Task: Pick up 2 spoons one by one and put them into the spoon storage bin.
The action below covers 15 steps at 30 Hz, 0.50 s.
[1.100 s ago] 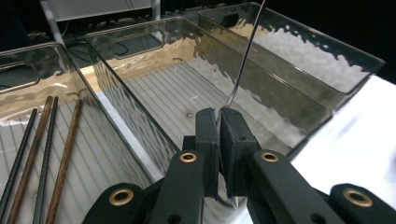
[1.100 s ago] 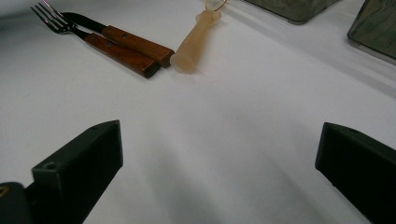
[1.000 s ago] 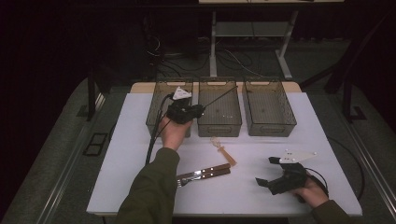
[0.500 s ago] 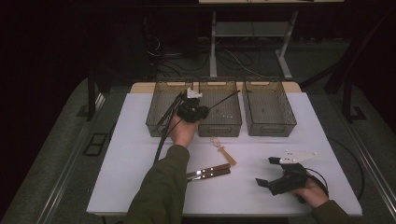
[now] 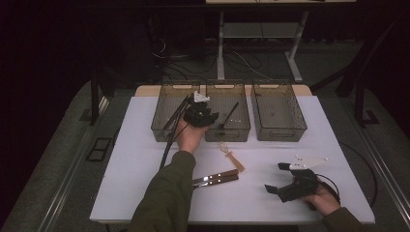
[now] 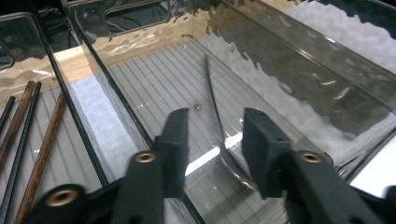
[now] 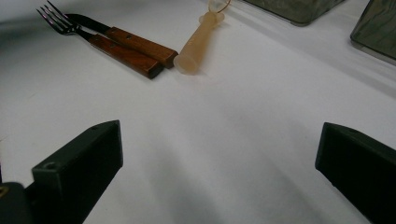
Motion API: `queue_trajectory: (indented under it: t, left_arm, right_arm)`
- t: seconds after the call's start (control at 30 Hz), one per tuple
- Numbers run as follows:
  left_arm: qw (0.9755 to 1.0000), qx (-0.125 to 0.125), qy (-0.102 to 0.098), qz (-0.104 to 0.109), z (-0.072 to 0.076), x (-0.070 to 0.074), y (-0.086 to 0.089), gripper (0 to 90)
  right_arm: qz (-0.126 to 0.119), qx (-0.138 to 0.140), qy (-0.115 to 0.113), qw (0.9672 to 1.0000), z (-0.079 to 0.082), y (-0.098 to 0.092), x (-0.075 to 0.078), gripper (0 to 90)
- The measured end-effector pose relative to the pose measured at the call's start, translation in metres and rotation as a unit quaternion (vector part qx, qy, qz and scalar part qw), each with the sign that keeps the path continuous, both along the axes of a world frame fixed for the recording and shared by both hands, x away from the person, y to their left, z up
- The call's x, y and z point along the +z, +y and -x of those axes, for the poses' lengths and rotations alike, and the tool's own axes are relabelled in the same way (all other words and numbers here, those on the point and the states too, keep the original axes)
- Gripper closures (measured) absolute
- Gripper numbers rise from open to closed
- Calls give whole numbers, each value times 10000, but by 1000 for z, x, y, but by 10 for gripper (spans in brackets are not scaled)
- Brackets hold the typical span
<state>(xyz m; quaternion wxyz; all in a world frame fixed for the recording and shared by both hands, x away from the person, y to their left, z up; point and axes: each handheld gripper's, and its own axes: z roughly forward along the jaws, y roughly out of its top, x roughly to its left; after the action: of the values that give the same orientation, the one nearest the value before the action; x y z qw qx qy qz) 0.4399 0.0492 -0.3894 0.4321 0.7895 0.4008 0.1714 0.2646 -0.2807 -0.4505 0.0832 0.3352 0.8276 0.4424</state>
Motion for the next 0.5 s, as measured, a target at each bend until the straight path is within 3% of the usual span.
queue_trajectory:
  t: [0.17, 0.2, 0.23, 0.27, 0.5]
  left_arm:
    - [9996, -264, -112, -17, 10, 8, 2, 472]
    - [9995, -274, -122, 71, 12, 8, 2, 459]
    - [9993, -367, -109, 2, 15, 10, 4, 445]
    - [9992, -366, -137, 86, 18, 11, 4, 434]
    - [9964, -797, -258, 148, 44, 17, 14, 334]
  right_arm:
    - [-1, 0, -1, 10000, 0, 0, 0, 7]
    - [5, 3, -4, 10000, 0, 0, 0, 7]
    - [7, 9, -5, 10000, 0, 0, 0, 7]
    - [4, 3, -3, 10000, 0, 0, 0, 7]
    - [25, -30, -7, 10000, -1, 0, -1, 7]
